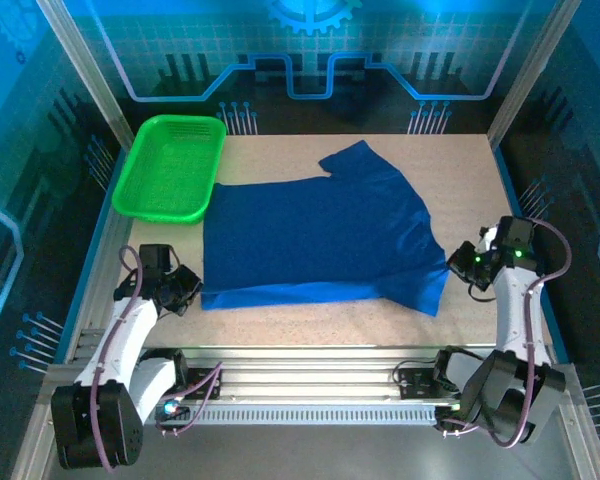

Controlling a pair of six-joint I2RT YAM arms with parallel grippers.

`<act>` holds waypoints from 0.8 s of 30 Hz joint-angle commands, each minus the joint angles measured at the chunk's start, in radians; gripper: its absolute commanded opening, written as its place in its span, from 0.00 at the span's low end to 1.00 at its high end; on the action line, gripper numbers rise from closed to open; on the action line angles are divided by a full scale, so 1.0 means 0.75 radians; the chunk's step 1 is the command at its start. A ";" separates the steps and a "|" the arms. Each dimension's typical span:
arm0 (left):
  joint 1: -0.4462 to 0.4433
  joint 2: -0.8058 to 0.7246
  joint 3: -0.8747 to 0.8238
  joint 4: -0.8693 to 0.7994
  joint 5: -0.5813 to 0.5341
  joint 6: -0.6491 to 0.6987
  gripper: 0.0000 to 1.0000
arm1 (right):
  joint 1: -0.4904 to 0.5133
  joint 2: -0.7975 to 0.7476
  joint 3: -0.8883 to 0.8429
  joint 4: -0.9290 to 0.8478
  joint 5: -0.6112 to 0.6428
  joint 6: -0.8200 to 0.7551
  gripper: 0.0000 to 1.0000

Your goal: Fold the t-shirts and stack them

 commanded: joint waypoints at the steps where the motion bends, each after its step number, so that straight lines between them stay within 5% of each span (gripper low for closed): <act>1: 0.014 0.030 0.047 -0.030 -0.057 0.014 0.00 | 0.064 0.075 0.069 0.050 -0.043 -0.022 0.00; 24: -0.003 0.326 0.227 0.151 0.007 0.139 0.00 | 0.202 0.432 0.336 0.083 0.102 -0.243 0.00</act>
